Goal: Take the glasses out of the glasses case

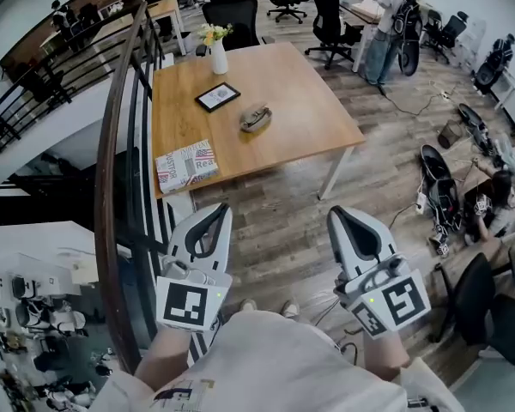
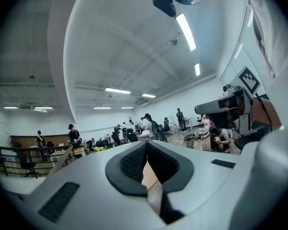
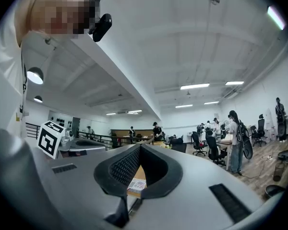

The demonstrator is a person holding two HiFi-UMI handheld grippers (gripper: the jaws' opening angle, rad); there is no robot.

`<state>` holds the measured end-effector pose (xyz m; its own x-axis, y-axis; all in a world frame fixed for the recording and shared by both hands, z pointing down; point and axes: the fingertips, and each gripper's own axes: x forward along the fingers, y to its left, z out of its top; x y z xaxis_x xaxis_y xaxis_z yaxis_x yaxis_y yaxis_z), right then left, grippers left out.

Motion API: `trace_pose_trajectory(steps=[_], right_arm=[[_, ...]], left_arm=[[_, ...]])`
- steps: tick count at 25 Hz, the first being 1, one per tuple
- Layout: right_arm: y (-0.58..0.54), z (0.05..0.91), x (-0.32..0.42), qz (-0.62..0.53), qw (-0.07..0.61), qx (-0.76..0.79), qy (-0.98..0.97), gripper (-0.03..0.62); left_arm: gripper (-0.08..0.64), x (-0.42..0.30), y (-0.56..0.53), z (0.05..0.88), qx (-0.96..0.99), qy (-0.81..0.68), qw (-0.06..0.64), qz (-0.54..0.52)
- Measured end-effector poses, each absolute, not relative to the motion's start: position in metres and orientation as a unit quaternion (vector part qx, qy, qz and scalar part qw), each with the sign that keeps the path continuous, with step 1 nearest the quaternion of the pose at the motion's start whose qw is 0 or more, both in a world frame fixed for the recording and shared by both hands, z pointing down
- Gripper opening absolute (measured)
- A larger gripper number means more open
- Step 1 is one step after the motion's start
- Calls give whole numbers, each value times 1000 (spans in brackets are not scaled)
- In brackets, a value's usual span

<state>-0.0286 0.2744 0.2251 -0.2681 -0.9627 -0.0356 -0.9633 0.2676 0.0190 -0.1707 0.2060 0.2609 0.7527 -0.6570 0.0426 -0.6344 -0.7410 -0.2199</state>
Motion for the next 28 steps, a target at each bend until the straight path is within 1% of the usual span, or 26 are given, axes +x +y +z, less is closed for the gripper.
trace_pose_trajectory(steps=[8, 11, 12, 13, 14, 16, 23, 28], right_arm=[[277, 227, -15, 30, 5, -603, 797, 26], [280, 222, -5, 30, 24, -607, 794, 29], [280, 220, -1, 30, 36, -608, 793, 46], [280, 219, 4, 29, 49, -609, 791, 173], [280, 217, 9, 30, 61, -610, 790, 282], [281, 217, 20, 32, 68, -613, 787, 279], [296, 225, 57, 27, 57, -613, 787, 279], [303, 237, 71, 24, 54, -611, 789, 279]], left_arm=[[17, -171, 204, 263, -924, 365, 101, -63], [15, -167, 205, 262, -922, 369, 100, -66], [16, -164, 205, 262, -921, 371, 100, -66], [15, -162, 205, 263, -921, 372, 100, -66], [17, -159, 205, 264, -920, 372, 100, -66], [16, -151, 206, 266, -919, 375, 101, -68], [17, -125, 219, 269, -912, 389, 102, -79], [17, -109, 227, 268, -911, 387, 114, -83]])
